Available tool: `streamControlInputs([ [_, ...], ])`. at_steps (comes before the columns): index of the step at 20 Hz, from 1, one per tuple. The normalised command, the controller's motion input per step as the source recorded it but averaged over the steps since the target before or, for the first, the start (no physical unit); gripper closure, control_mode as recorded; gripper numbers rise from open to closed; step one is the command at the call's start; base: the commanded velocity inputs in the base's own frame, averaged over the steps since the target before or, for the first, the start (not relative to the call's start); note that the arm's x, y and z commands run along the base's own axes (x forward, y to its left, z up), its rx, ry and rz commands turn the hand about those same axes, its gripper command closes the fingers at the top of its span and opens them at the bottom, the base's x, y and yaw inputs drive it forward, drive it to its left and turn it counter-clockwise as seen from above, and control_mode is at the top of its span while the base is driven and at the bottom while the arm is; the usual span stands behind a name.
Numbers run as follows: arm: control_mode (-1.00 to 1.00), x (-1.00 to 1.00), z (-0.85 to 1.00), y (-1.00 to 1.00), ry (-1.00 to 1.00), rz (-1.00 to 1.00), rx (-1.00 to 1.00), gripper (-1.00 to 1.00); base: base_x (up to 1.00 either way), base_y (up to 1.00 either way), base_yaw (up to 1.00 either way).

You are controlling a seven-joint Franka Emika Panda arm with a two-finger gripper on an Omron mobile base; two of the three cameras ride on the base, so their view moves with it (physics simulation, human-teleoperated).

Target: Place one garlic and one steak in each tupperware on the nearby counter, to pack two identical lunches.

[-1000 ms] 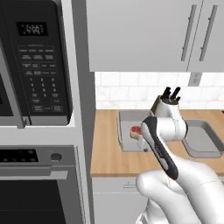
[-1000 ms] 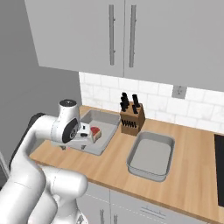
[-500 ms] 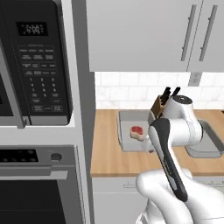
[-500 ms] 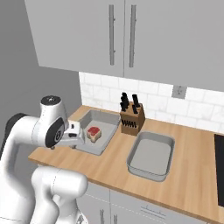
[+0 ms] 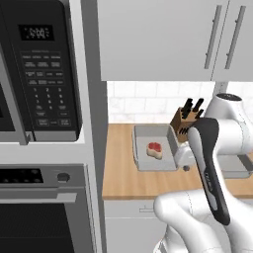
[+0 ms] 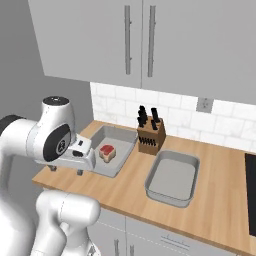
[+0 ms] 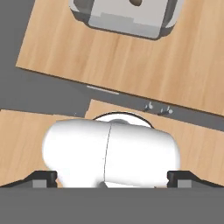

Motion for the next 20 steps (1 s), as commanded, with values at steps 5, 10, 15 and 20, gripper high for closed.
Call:
streamControlInputs([
  [5,-1.0,-0.06,0.0,0.0,0.0,-0.01,0.0,-1.0,0.0,0.0,0.0],
  [10,1.0,-0.05,0.0,0.0,0.0,0.0,0.0,-1.0,-0.32,0.0,0.0],
  [15,1.0,0.0,0.0,0.0,0.0,0.0,0.0,-1.0,-0.98,0.41,0.22],
  [20,1.0,0.0,0.0,0.0,0.0,0.0,0.0,-1.0,-0.11,0.94,0.71],
])
